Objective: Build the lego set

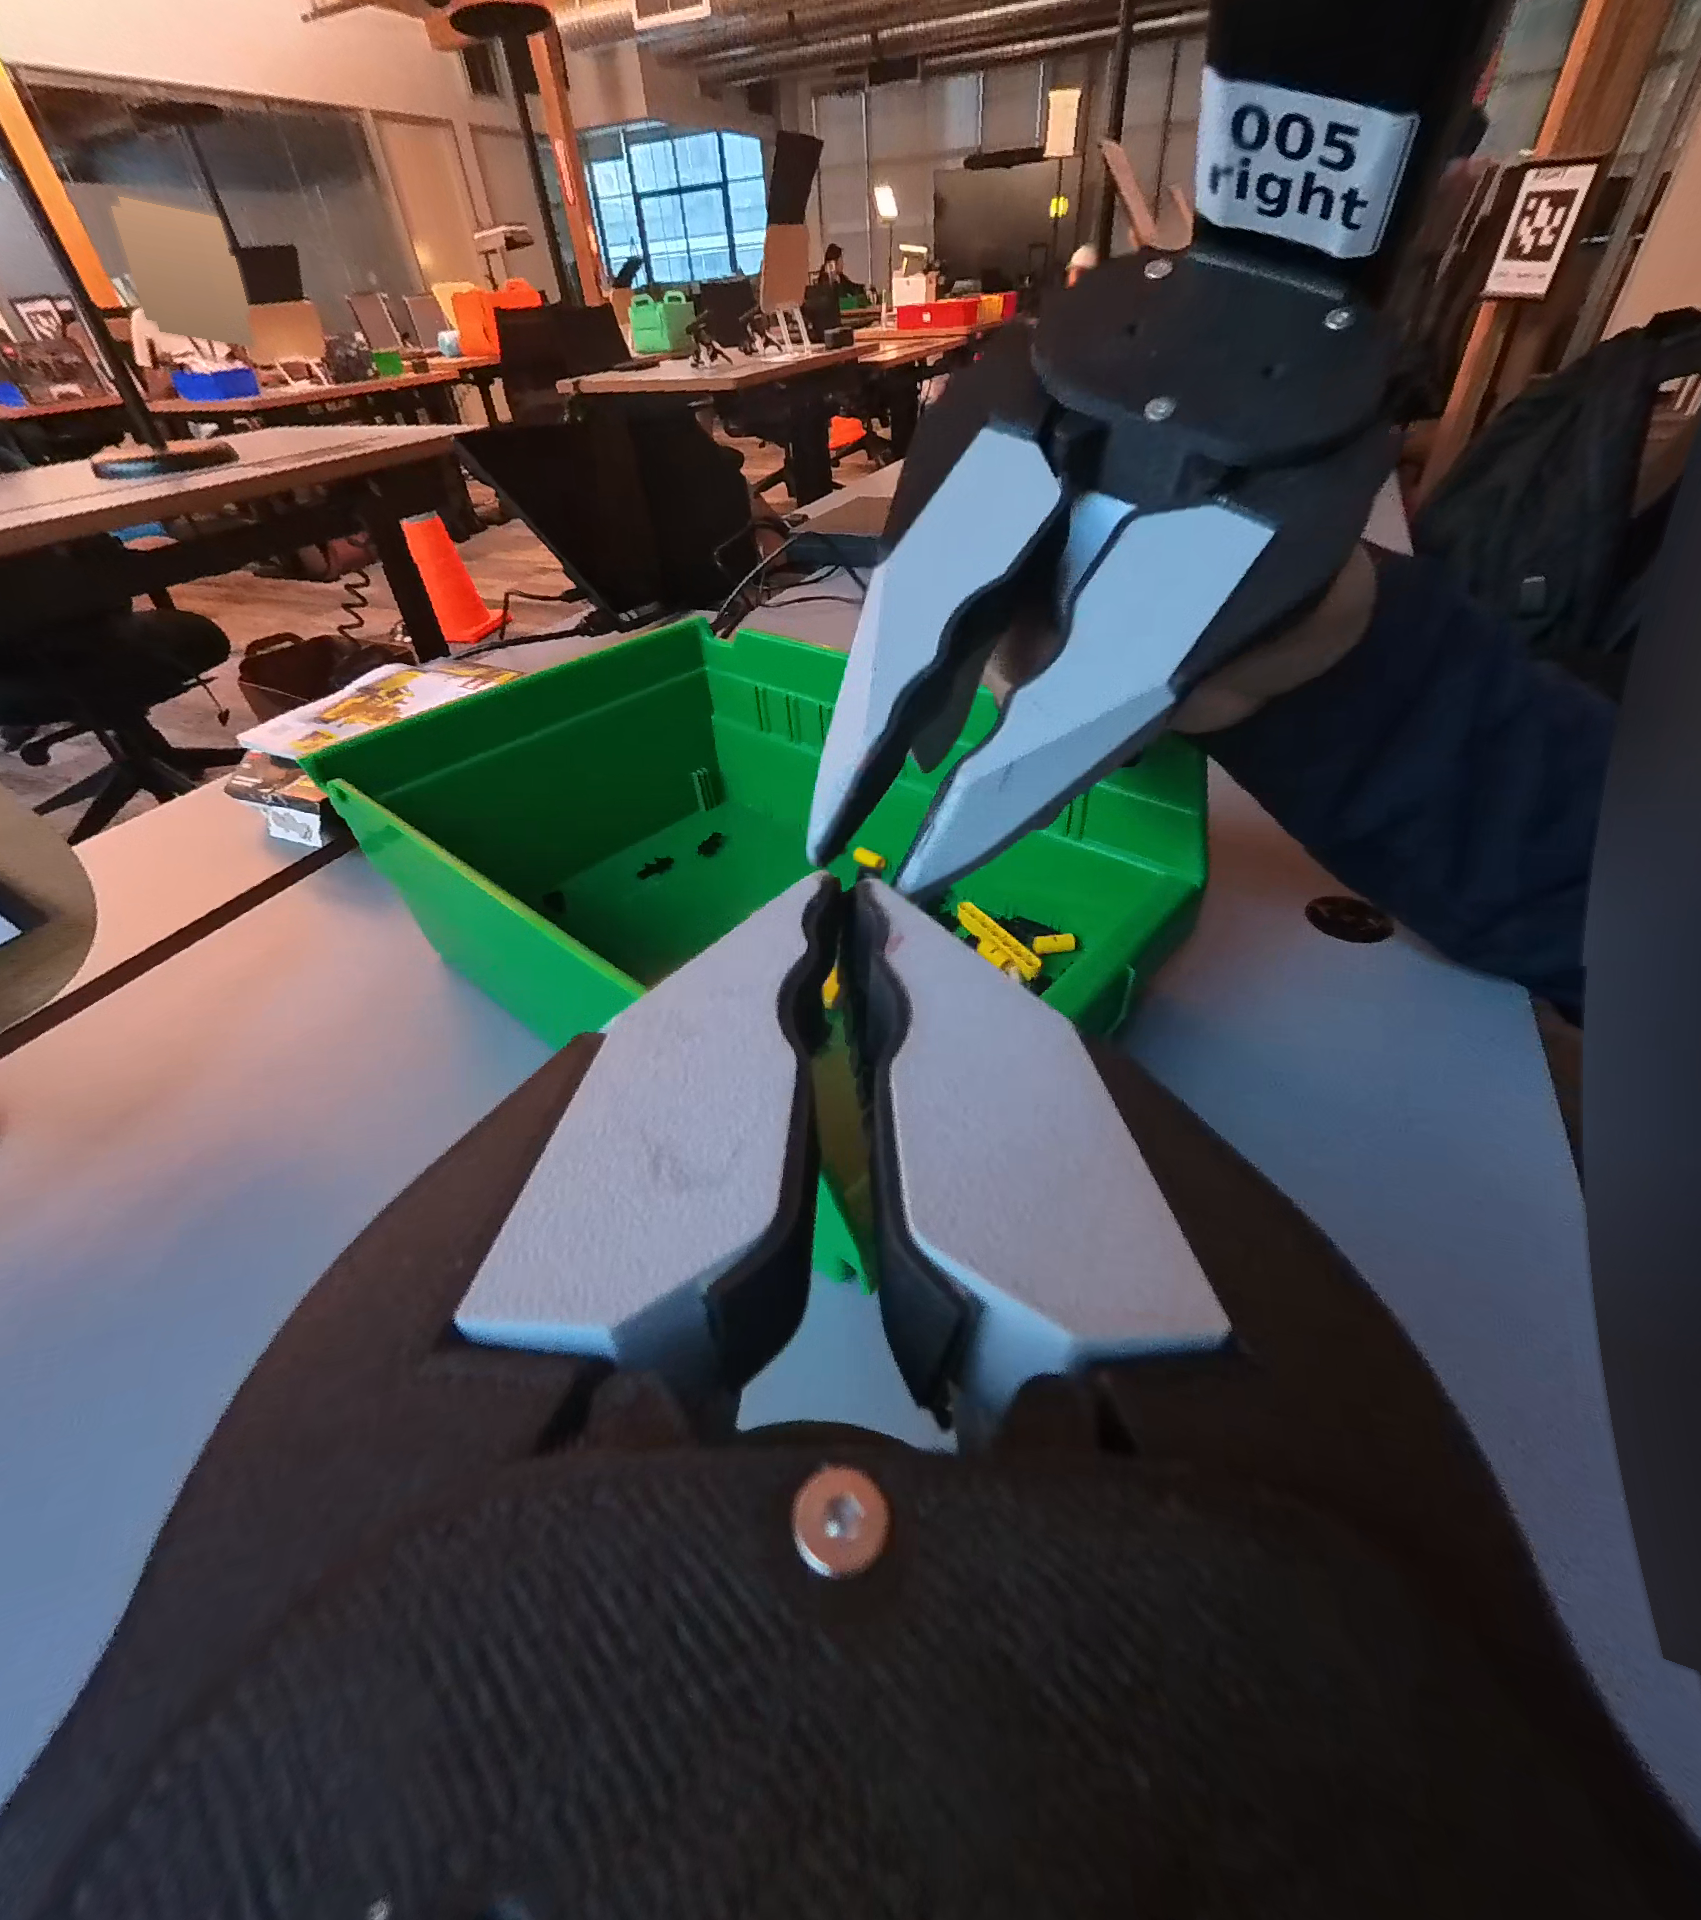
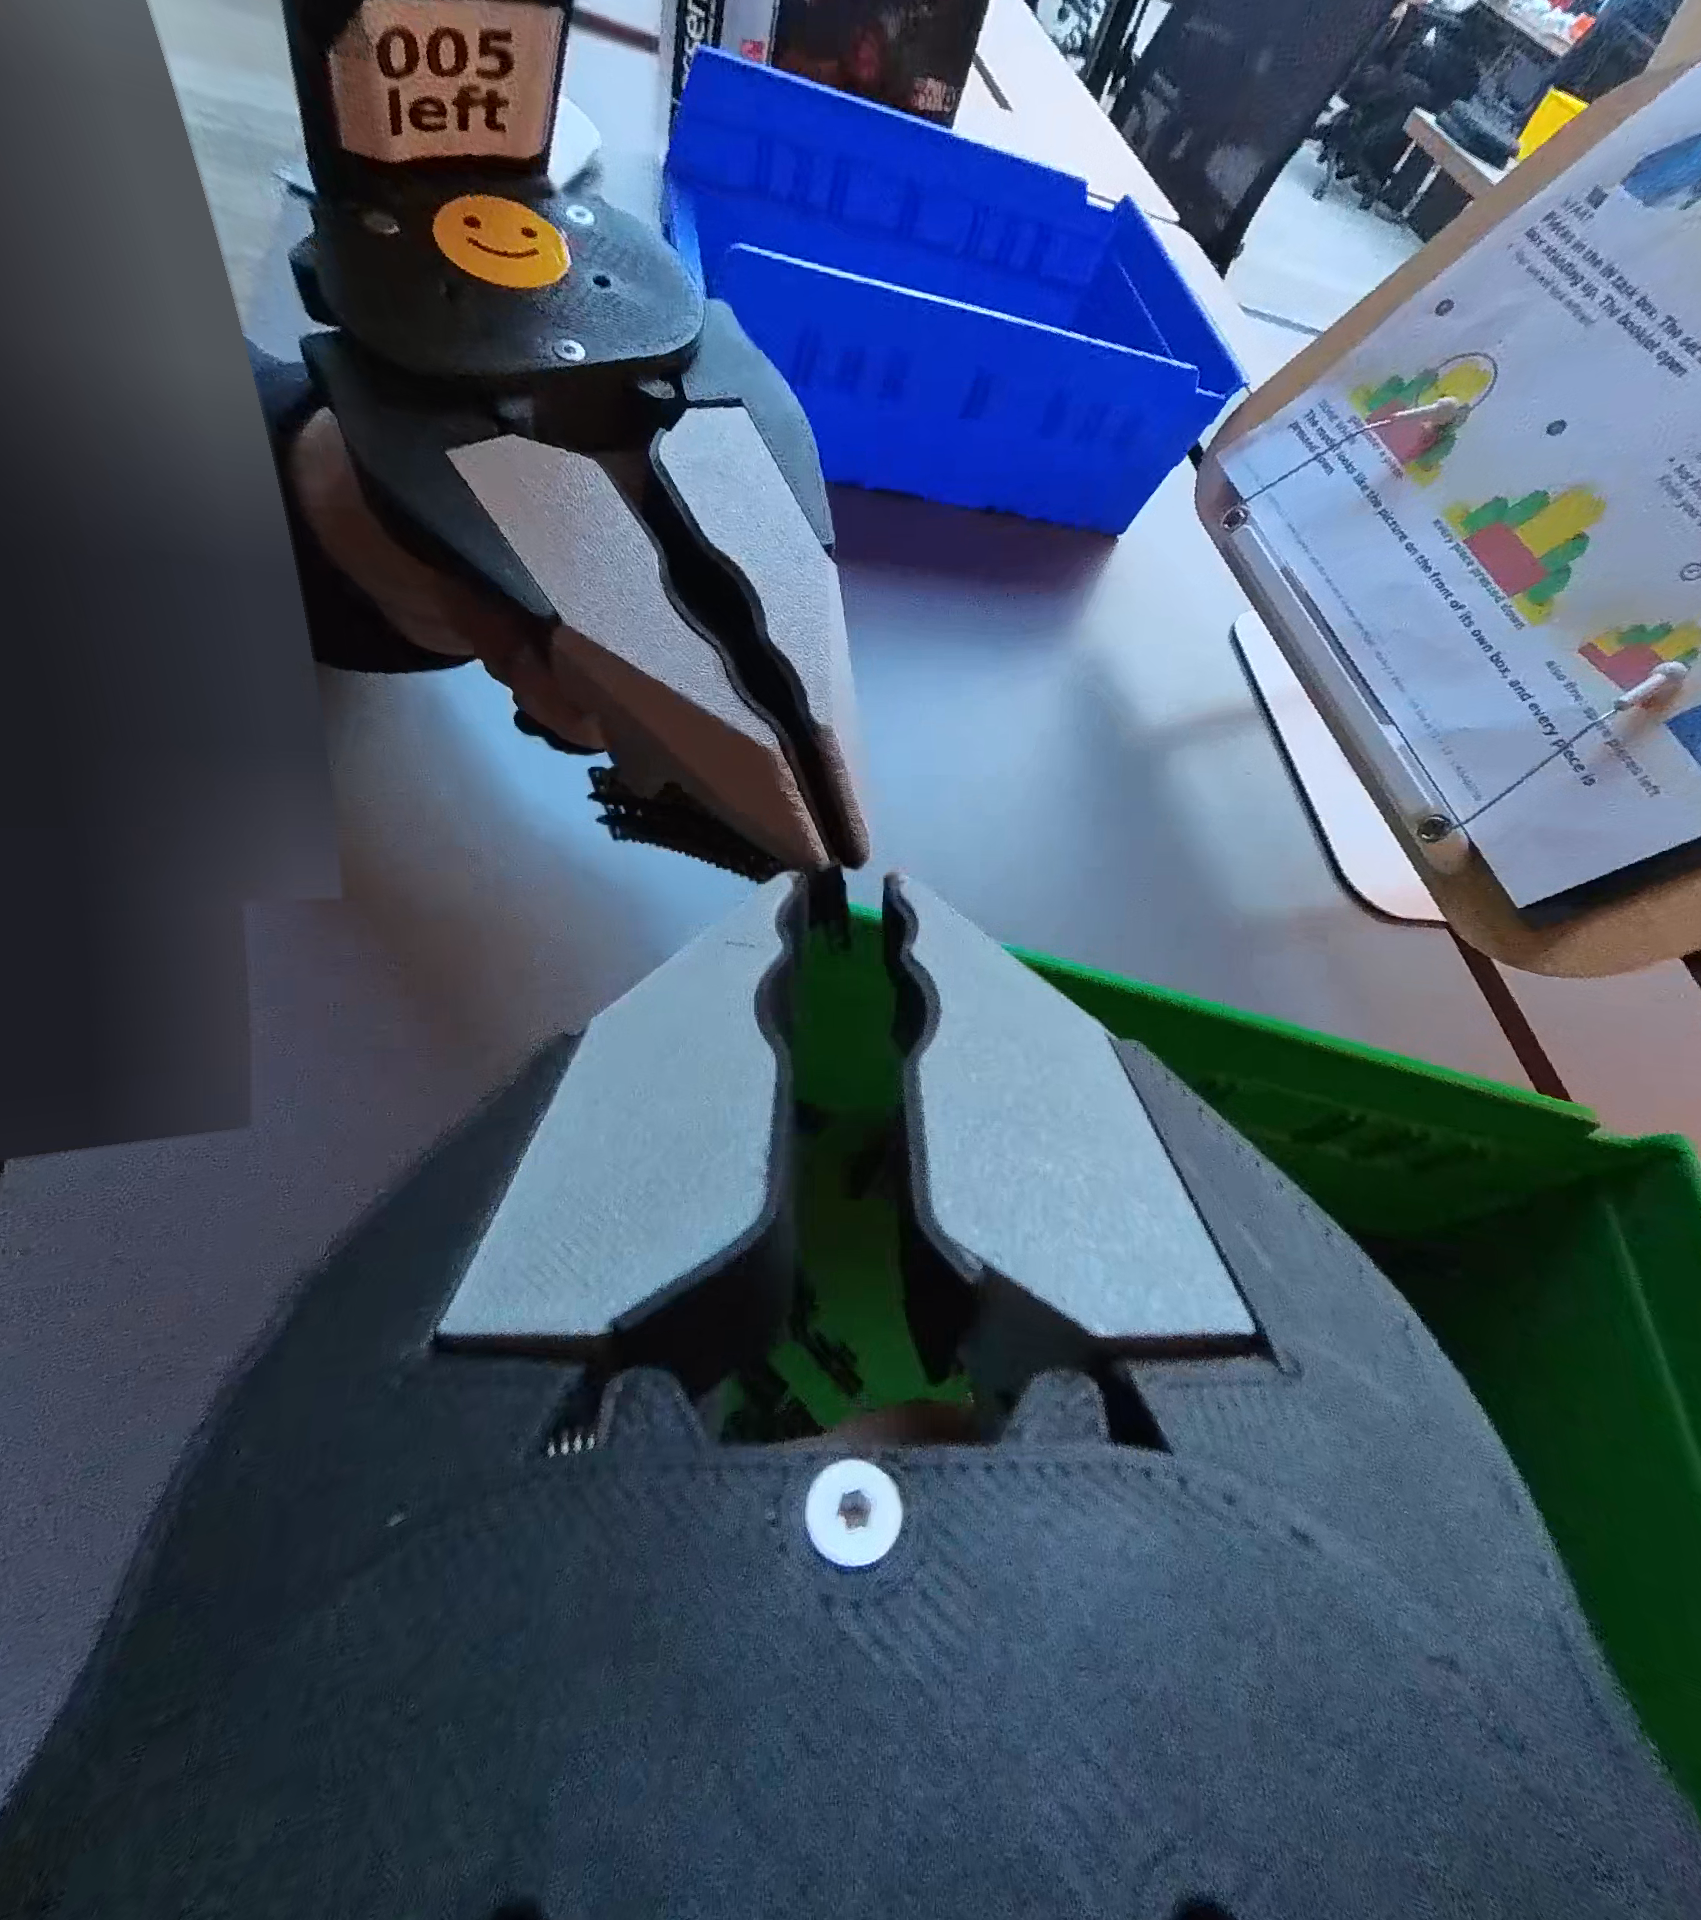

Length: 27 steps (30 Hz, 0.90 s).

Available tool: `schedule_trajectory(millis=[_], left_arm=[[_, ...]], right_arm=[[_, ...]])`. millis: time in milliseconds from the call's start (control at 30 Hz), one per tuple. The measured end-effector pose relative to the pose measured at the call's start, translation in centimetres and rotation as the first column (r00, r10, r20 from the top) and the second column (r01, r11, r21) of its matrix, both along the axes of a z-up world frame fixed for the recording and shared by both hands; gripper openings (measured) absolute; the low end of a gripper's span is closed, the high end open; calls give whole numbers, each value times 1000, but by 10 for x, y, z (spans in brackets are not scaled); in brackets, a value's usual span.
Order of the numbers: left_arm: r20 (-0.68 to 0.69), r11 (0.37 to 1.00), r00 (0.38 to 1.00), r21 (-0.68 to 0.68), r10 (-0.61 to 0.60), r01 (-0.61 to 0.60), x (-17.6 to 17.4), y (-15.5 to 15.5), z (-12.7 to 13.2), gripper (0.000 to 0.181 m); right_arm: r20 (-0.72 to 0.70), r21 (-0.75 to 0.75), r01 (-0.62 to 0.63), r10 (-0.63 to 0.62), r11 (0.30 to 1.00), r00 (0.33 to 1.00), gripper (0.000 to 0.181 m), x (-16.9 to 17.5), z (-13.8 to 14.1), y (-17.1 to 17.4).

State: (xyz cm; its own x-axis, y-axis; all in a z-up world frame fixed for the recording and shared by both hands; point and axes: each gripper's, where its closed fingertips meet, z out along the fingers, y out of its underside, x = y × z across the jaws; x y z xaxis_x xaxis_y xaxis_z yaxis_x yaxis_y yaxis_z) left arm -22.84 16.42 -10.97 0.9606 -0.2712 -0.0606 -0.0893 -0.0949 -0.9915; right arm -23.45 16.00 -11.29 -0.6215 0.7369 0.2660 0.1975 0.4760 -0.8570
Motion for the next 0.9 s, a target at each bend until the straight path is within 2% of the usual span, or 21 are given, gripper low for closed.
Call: schedule_trajectory(millis=[67, 167, 433, 533, 633, 900], left_arm=[[-14, 1000, 1000, -6, 6, -7, -1, 0, -2, 0], [-11, 1000, 1000, -10, -4, 4, 1, 0, -2, 0], [-42, 1000, 999, -20, -18, 18, 4, 1, -6, 0], [-72, 999, 996, -12, -44, 44, 9, 0, -6, 0], [-109, 999, 993, -3, -53, 53, 13, -1, -6, 0], [-143, 998, 988, -11, -60, 59, 17, 0, -9, 0]], right_arm=[[1, 9, -1, 1, 1000, 1000, 11, 0, -1, 0], [-24, 13, 19, -18, 1000, 1000, 0, -2, 2, 5], [-5, 2, -24, 24, 1000, 1000, 0, 2, -2, 0], [5, -13, -35, 35, 999, 999, 9, 4, -1, 2], [16, -11, -79, 79, 997, 997, 0, 11, -2, -2], [21, 4, -115, 115, 993, 993, 0, 16, -7, -3]])
